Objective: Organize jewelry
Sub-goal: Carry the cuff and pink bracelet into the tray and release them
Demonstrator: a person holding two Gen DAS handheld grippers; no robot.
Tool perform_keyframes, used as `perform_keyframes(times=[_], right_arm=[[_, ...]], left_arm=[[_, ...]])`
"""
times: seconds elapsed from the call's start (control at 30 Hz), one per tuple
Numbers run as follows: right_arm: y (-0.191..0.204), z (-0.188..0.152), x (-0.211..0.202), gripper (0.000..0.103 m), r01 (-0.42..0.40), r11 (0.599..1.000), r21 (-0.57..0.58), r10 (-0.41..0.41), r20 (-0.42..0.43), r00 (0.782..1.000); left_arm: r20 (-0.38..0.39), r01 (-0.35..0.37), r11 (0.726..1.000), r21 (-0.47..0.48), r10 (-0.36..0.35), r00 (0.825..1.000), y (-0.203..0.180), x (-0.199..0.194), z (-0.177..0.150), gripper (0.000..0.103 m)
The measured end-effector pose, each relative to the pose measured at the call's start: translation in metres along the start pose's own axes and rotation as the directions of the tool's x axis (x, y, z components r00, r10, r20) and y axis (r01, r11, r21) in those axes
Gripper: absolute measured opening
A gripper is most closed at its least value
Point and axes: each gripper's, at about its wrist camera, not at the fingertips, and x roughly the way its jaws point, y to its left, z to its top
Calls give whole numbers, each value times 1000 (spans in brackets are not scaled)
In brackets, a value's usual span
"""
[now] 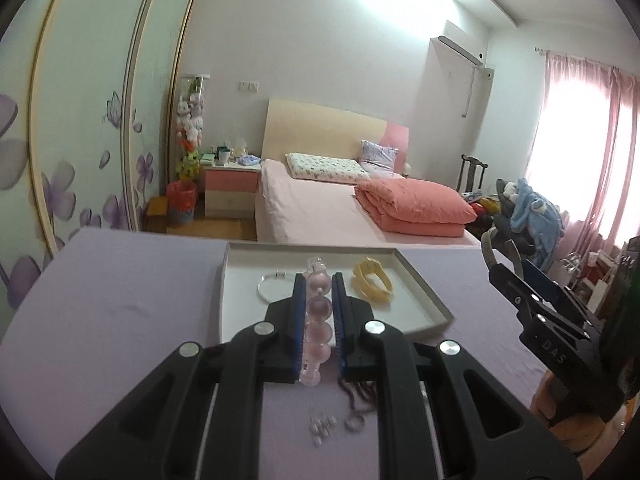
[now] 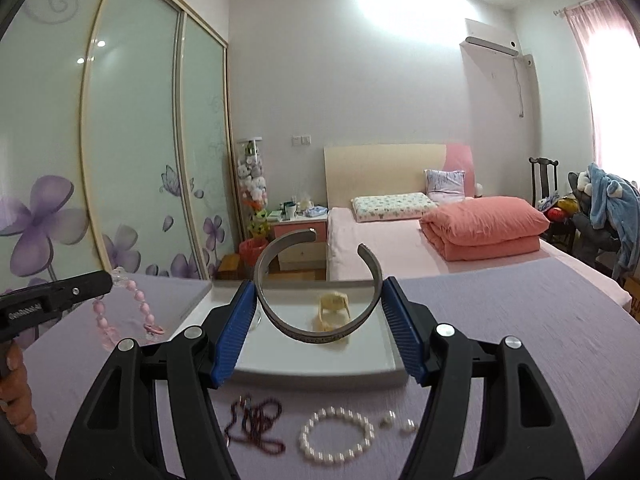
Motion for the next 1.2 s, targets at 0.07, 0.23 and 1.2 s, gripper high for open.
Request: perform_keyframes(times=[0.07, 0.23, 1.2], right_arm=[[0, 1, 14, 65, -3, 1000, 8, 3, -7, 1000], [-2, -3, 54, 65, 3, 1000, 20, -2, -51, 999], [-4, -35, 174, 66, 82, 994, 72, -47, -398, 916]], left_arm=[[-3, -10, 1000, 6, 10, 1000, 0, 14, 5, 13], [-23, -36, 999, 7, 36, 999, 1, 62, 18, 13], [-150, -98, 995, -23, 93, 984, 24, 186, 8, 14]])
